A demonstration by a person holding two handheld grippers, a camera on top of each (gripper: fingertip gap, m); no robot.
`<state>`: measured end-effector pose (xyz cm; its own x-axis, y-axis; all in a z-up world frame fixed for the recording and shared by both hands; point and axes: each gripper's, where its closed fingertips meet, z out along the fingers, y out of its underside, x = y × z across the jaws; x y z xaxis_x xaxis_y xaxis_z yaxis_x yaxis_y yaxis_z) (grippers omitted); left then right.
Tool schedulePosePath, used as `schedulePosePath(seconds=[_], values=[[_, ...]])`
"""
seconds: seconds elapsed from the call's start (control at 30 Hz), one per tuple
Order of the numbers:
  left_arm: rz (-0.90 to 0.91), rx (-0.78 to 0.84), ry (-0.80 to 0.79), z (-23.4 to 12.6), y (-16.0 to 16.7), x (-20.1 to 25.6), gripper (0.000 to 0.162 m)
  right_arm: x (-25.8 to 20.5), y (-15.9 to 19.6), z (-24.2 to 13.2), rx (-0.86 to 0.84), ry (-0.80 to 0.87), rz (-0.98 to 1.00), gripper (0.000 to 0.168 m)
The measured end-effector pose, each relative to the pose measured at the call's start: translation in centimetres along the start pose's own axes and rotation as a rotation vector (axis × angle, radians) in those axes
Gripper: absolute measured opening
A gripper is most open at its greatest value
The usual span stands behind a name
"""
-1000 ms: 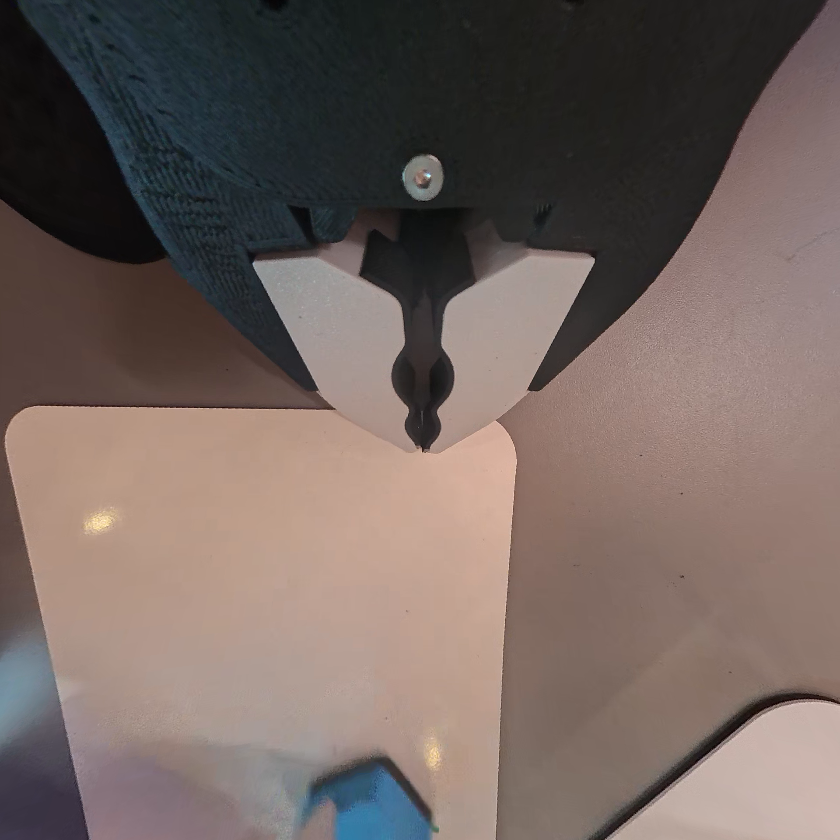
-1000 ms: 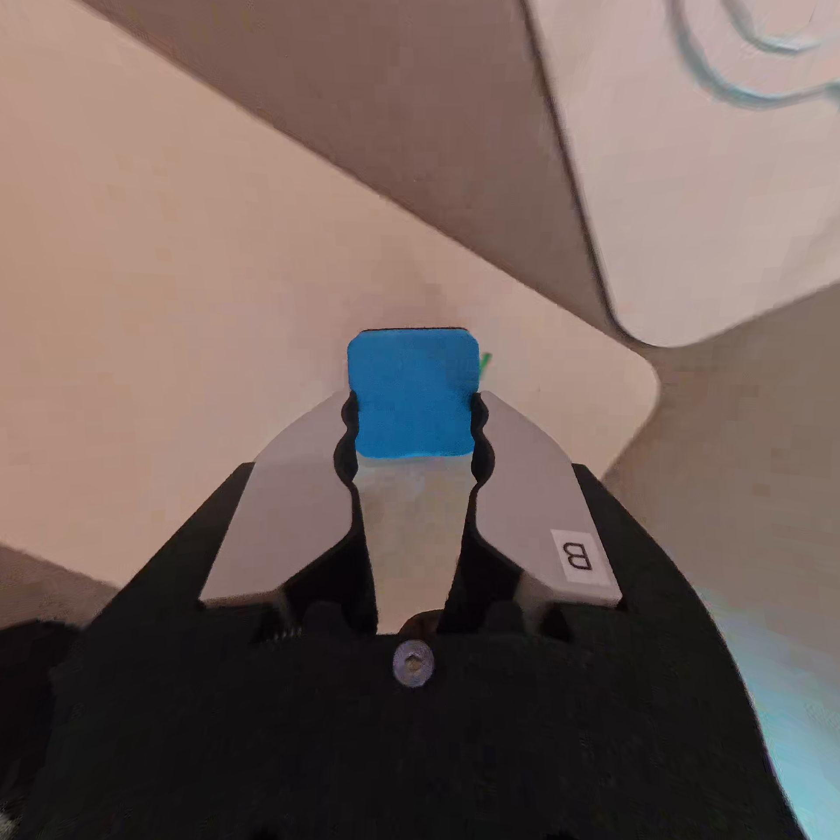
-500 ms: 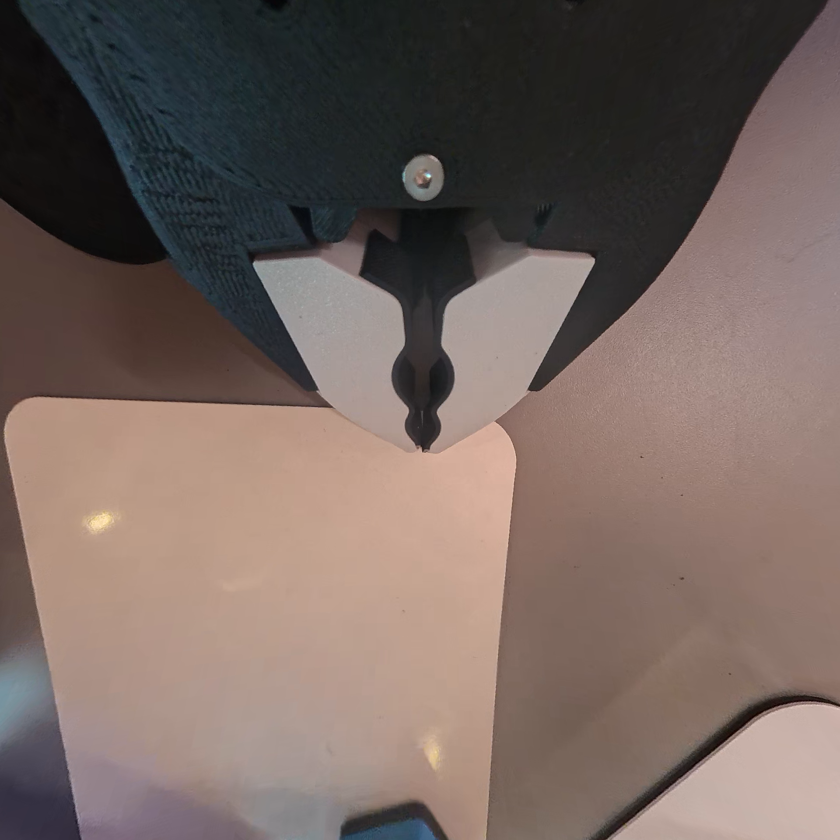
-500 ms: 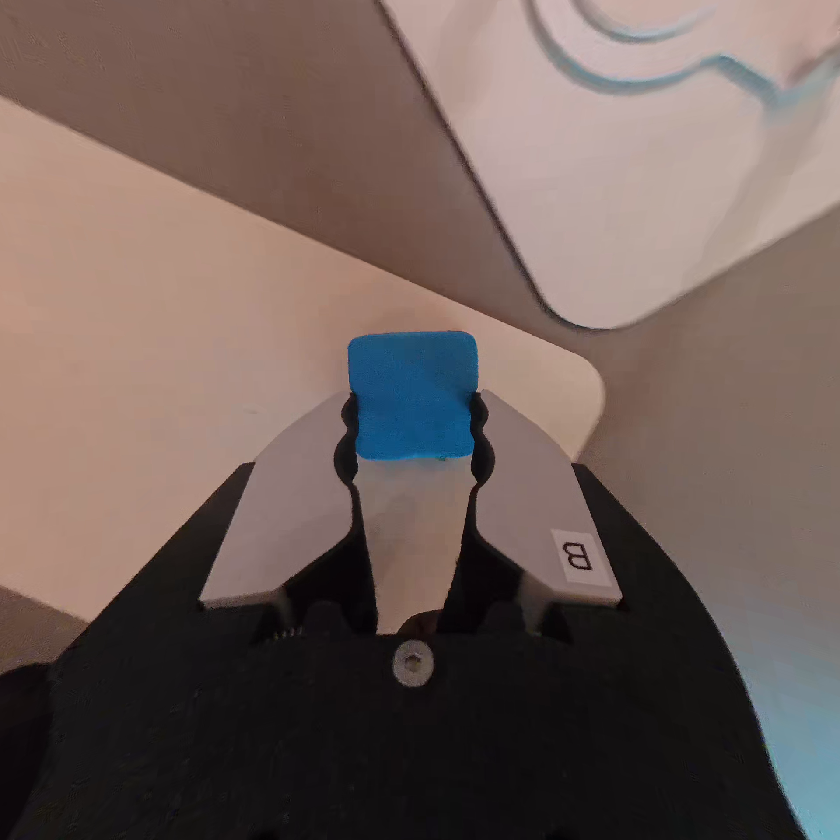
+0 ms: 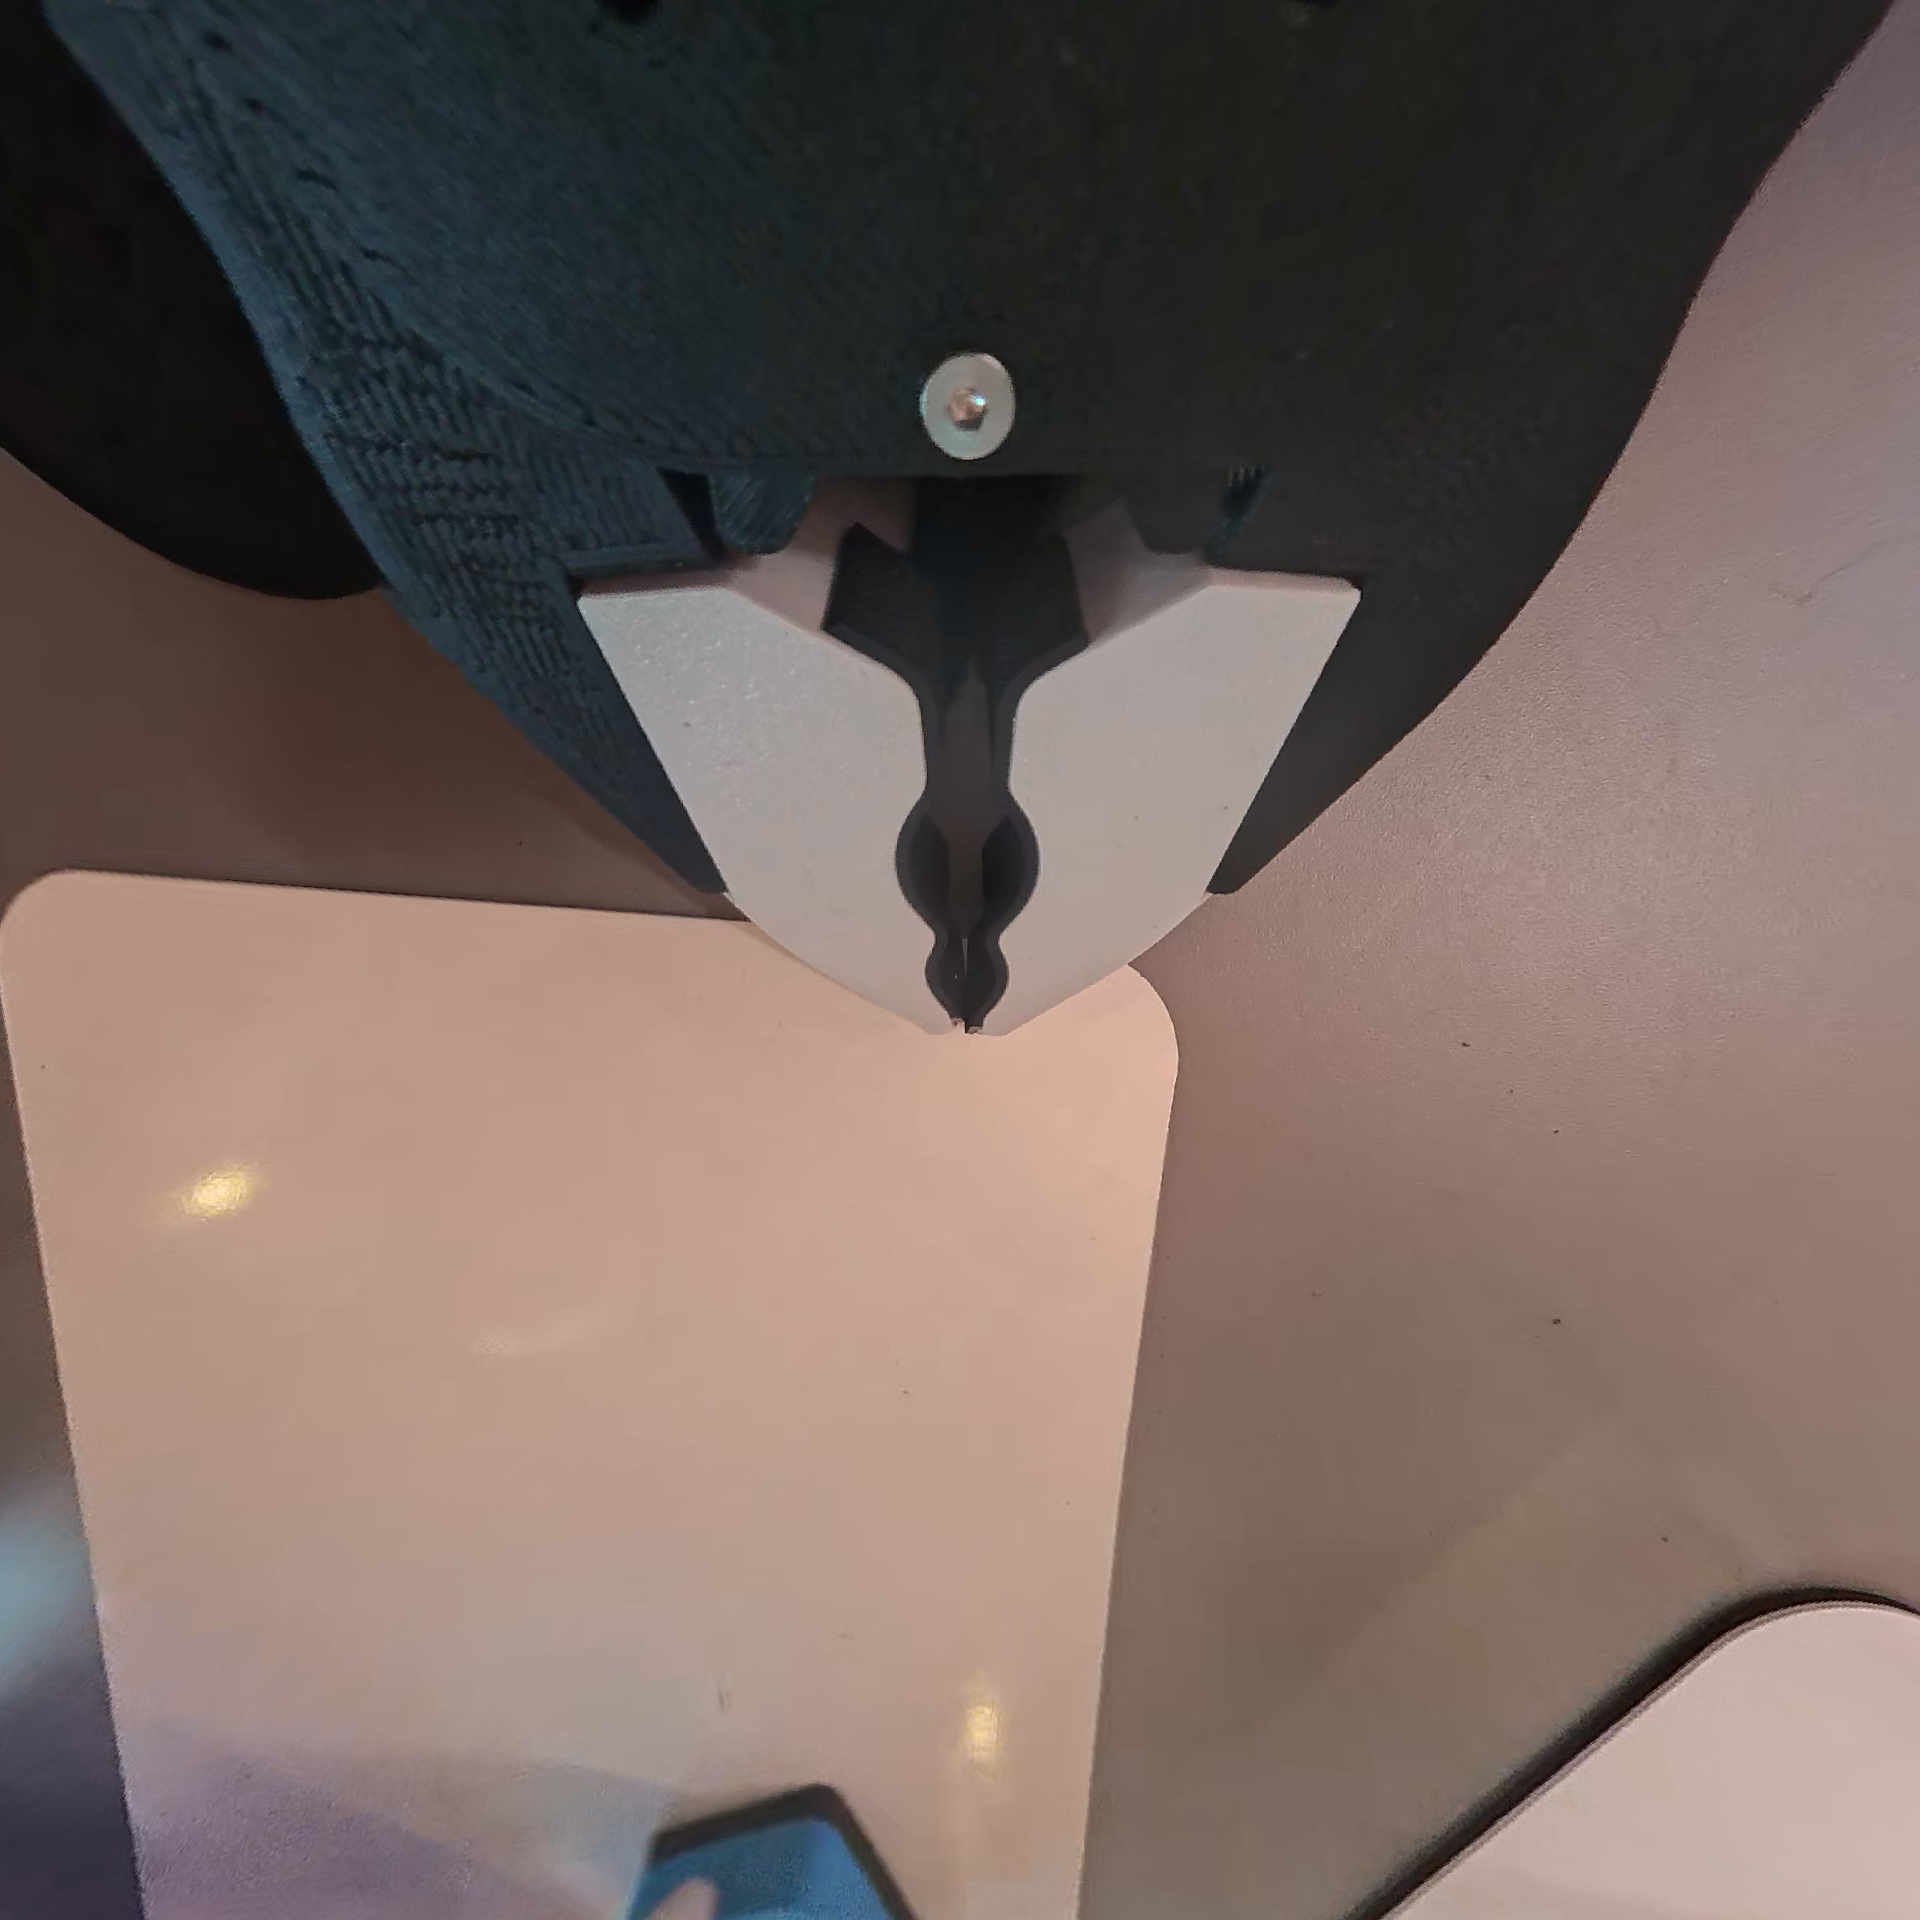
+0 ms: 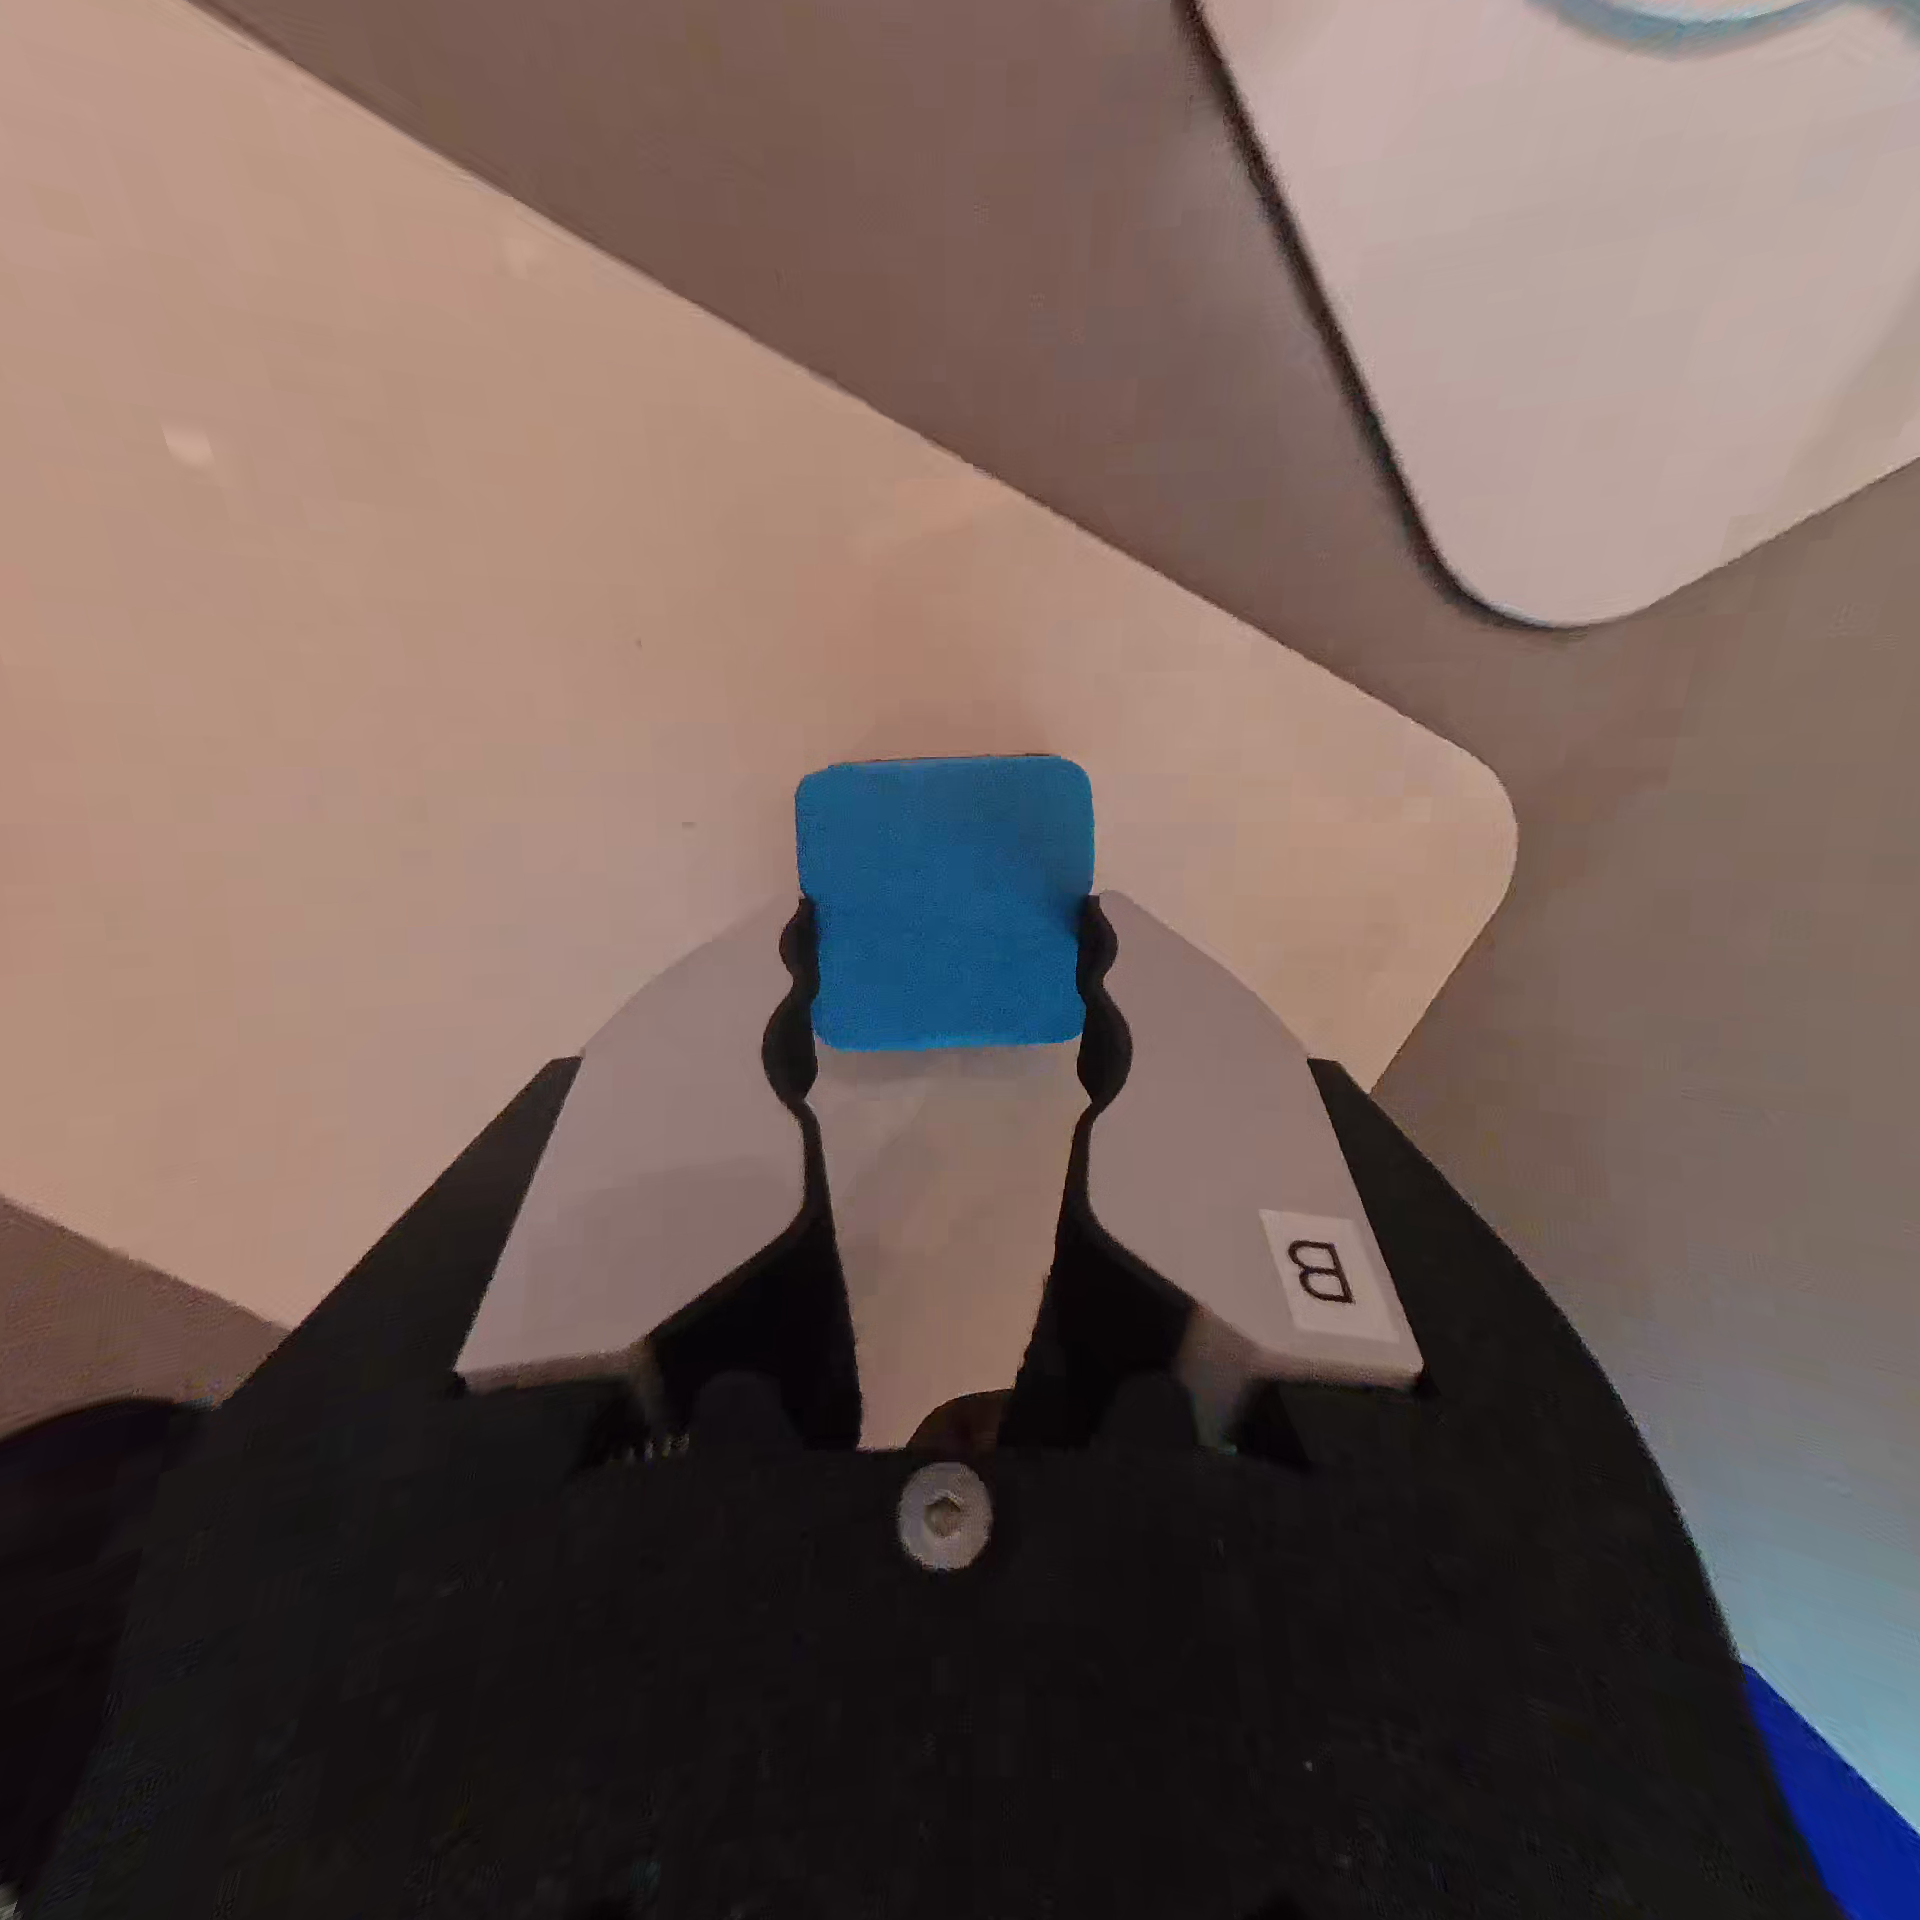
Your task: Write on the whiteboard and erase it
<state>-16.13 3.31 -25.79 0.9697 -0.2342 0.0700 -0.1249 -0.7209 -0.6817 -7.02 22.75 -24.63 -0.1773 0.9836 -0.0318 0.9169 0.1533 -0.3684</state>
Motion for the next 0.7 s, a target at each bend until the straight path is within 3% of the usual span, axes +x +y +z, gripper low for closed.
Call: schedulePosePath(seconds=[0.03,0.1,0.17,0.27,0.33,0.4,0.5,0.57,0.7], values=[[0.001,0.0,-0.002,0.0,0.0,0.0,0.001,0.4,0.9,-0.4,-0.026,-0.023,0.04,0.049],[0.009,-0.002,-0.008,0.0,0.0,0.0,0.001,4.2,2.3,-1.0,-0.053,0.106,0.198,0.049],[0.011,-0.005,-0.009,0.1,0.0,0.1,0.002,3.8,1.1,-0.6,0.0,0.134,0.195,0.049],[0.014,-0.007,-0.007,0.1,-0.1,0.2,0.002,-4.2,-2.1,0.9,0.077,-0.003,-0.017,0.049],[0.01,-0.005,-0.003,0.1,-0.1,0.2,0.001,-7.3,-1.9,0.9,0.054,-0.032,-0.145,0.049],[0.012,-0.005,-0.002,0.1,-0.1,0.2,0.002,-5.3,-0.6,0.4,0.045,-0.04,-0.058,0.049],[0.016,-0.002,-0.005,0.1,0.0,0.3,0.002,2.6,2.8,-1.1,0.013,0.154,0.211,0.048],[0.02,-0.005,-0.005,0.1,0.0,0.3,0.001,3.1,2.8,-1.2,0.026,0.194,0.24,0.048],[0.024,-0.008,-0.005,0.2,-0.1,0.4,0.001,-6.3,-2.9,1.2,0.116,0.037,0.013,0.049]])
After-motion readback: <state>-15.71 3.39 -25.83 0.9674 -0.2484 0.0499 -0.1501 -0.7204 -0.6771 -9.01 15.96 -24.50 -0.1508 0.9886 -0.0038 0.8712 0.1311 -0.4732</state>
